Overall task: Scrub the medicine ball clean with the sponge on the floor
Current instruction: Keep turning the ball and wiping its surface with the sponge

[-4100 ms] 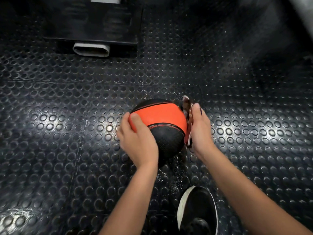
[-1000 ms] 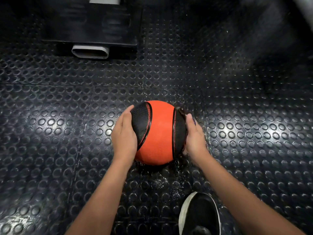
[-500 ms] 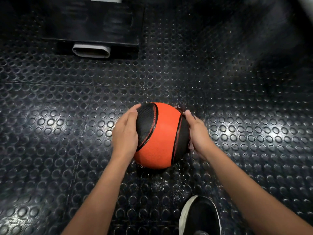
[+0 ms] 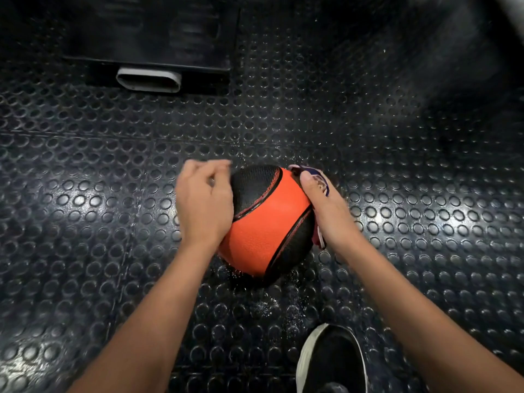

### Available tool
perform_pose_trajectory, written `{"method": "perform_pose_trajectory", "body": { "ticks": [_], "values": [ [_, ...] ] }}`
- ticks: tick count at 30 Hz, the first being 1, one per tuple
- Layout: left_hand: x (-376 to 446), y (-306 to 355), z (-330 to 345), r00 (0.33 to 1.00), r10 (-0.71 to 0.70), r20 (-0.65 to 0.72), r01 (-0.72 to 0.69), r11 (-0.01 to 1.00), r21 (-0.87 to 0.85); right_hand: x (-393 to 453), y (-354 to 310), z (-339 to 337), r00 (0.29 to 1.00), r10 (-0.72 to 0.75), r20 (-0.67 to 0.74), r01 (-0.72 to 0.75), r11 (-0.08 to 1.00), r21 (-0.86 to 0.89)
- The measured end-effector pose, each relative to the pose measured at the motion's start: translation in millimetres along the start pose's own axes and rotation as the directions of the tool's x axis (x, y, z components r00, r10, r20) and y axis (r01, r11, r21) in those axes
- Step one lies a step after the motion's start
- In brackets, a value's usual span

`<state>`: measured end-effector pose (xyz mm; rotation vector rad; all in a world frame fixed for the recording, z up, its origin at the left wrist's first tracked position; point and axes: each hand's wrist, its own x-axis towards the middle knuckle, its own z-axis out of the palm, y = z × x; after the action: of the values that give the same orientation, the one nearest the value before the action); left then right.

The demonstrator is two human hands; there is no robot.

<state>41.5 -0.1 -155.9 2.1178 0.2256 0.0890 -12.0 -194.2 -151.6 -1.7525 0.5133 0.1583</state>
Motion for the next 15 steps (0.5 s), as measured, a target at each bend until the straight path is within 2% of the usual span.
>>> {"method": "perform_pose_trajectory", "body": {
  "ticks": [1, 2, 3, 5, 6, 8, 12, 13, 15],
  "values": [
    [-7, 0, -2, 0.981, -0.068, -0.181, 0.075, 0.997, 0.032, 1, 1, 0, 1.0, 0.023, -0.012, -0.023, 1.0, -0.007],
    [-17, 2, -3, 0.938, -0.186, -0.292, 0.195, 0.981, 0.0, 1, 1, 1, 0.998, 0.061, -0.014, -0.061, 0.998, -0.002],
    [-28, 3, -2, 0.898, -0.316, -0.307, 0.31, 0.948, -0.07, 0, 1, 4, 0.993, 0.12, -0.013, -0.12, 0.993, 0.013],
    [-57, 5, 5, 0.862, -0.485, -0.144, 0.443, 0.862, -0.247, -1, 7, 7, 0.969, 0.247, -0.008, -0.245, 0.965, 0.097],
    [-67, 5, 7, 0.858, -0.509, -0.065, 0.467, 0.826, -0.316, -2, 11, 8, 0.96, 0.28, -0.02, -0.275, 0.952, 0.136],
    [-68, -4, 12, 0.854, -0.521, 0.003, 0.478, 0.781, -0.402, -12, 12, 10, 0.957, 0.277, -0.091, -0.262, 0.954, 0.149],
    [-36, -32, 12, 0.798, -0.543, 0.262, 0.602, 0.708, -0.368, -40, 19, 20, 0.942, 0.231, -0.244, -0.194, 0.967, 0.166],
    [-31, -35, 12, 0.798, -0.542, 0.262, 0.602, 0.719, -0.347, -46, 21, 23, 0.934, 0.231, -0.274, -0.193, 0.968, 0.158],
    [-24, -22, 9, 0.834, -0.529, 0.155, 0.55, 0.774, -0.315, -54, 22, 28, 0.913, 0.235, -0.334, -0.203, 0.971, 0.128]
  ]
}}
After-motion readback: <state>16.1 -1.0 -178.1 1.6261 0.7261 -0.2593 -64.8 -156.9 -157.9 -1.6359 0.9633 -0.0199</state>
